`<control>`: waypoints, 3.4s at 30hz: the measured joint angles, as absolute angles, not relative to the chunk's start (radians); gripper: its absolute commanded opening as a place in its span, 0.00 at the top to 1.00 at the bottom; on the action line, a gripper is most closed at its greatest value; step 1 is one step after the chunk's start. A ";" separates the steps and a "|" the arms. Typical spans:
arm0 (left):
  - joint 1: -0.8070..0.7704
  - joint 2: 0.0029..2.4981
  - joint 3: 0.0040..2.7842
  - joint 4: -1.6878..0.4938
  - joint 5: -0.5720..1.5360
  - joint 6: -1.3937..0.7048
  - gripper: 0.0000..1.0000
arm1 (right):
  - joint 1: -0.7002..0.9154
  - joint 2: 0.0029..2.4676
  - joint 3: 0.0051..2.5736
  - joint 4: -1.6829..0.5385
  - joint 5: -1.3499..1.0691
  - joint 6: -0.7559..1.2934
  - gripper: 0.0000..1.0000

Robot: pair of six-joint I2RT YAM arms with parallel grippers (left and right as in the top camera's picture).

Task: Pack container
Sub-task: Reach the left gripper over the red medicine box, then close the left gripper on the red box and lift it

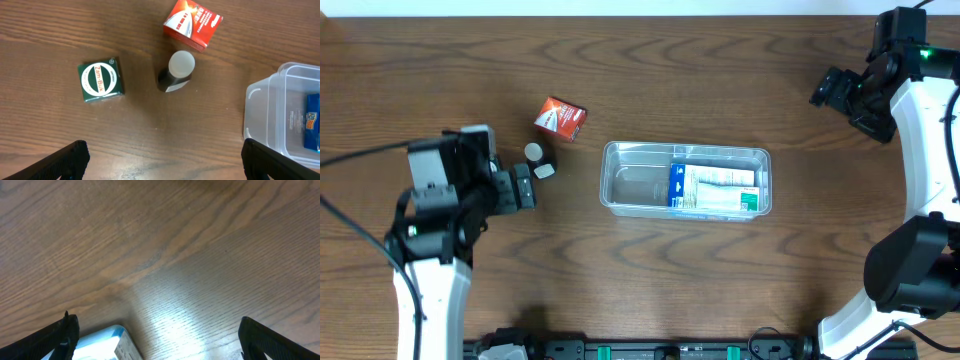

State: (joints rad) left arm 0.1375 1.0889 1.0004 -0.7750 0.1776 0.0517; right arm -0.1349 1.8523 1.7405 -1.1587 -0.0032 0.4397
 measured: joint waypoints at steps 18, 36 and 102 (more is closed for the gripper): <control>0.138 1.173 1.021 -0.649 0.301 0.051 0.02 | -0.135 1.852 1.740 -1.159 -0.003 0.440 0.01; 0.039 1.550 1.109 -0.389 0.307 0.203 0.02 | -0.135 1.852 1.740 -1.159 -0.003 0.440 0.01; -0.043 2.247 1.882 -0.903 0.149 0.266 0.02 | -0.135 1.852 1.740 -1.159 -0.003 0.440 0.01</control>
